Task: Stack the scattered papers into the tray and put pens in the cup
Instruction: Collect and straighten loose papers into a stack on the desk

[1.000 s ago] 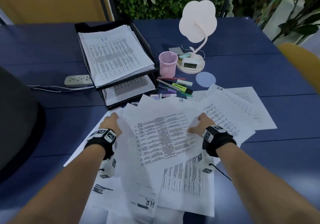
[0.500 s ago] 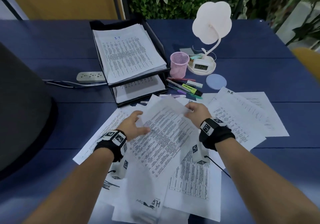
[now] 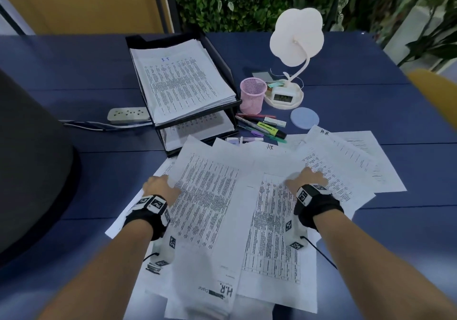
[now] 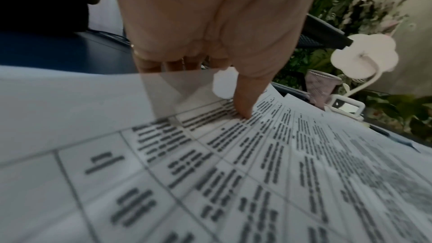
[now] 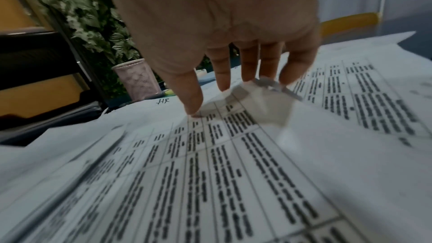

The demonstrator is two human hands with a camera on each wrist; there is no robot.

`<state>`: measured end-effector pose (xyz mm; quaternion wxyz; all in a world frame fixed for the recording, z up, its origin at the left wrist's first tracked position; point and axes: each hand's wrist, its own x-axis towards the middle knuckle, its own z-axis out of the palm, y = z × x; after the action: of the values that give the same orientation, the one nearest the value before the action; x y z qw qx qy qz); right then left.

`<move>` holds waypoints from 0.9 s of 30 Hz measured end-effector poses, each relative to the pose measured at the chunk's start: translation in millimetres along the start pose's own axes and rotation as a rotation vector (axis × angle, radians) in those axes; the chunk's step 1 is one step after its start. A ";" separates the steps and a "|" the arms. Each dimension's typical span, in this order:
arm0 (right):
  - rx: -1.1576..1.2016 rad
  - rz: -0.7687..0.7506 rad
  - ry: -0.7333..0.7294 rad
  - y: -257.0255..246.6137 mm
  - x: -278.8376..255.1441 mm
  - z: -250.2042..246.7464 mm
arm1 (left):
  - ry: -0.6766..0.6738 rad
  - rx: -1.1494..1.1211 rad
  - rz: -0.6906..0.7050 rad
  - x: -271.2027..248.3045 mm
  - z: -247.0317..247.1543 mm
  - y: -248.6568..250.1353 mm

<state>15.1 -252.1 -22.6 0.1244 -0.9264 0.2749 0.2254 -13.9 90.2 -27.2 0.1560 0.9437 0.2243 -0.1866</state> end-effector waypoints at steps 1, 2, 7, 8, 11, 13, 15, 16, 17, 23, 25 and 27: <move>-0.025 -0.009 0.030 -1.1 -2.8 -0.1 | 0.002 -0.001 0.035 -1.0 3.5 1.8; -0.066 -0.025 0.067 -3.0 -5.5 0.3 | 0.000 -0.004 0.076 -2.8 7.9 3.5; 0.080 -0.168 -0.093 -20.0 -21.8 14.2 | -0.046 0.071 0.158 -21.1 25.3 17.3; 0.180 -0.185 -0.179 -23.3 -26.4 19.4 | -0.052 0.078 0.149 -24.9 27.0 20.6; 0.281 -0.294 -0.265 -33.5 -39.3 24.4 | -0.069 0.045 0.130 -28.9 27.6 25.6; 0.264 -0.346 -0.287 -39.3 -47.0 24.6 | -0.077 -0.010 0.127 -27.5 25.8 22.8; 0.374 -0.340 -0.339 -42.6 -52.0 27.1 | -0.071 -0.082 0.133 -25.9 22.8 17.0; 0.453 -0.320 -0.352 -43.4 -53.5 28.5 | -0.056 -0.126 0.133 -26.2 21.3 13.7; 0.528 -0.281 -0.350 -43.9 -54.0 31.2 | -0.033 -0.167 0.134 -26.6 20.7 10.1; 0.729 -0.075 -0.387 -40.4 -61.1 47.8 | -0.002 -0.326 0.117 -34.8 24.1 -4.8; 0.715 -0.120 -0.375 -43.6 -70.6 48.2 | -0.046 -0.336 0.151 -37.7 24.9 -6.0; 0.698 -0.158 -0.348 -45.9 -75.6 46.3 | -0.076 -0.367 0.175 -39.1 23.3 -7.9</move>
<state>-31.7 -163.9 -21.1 0.4936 -0.7945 0.2378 0.2618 -56.8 73.9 -32.8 0.3491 0.9077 0.1656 -0.1638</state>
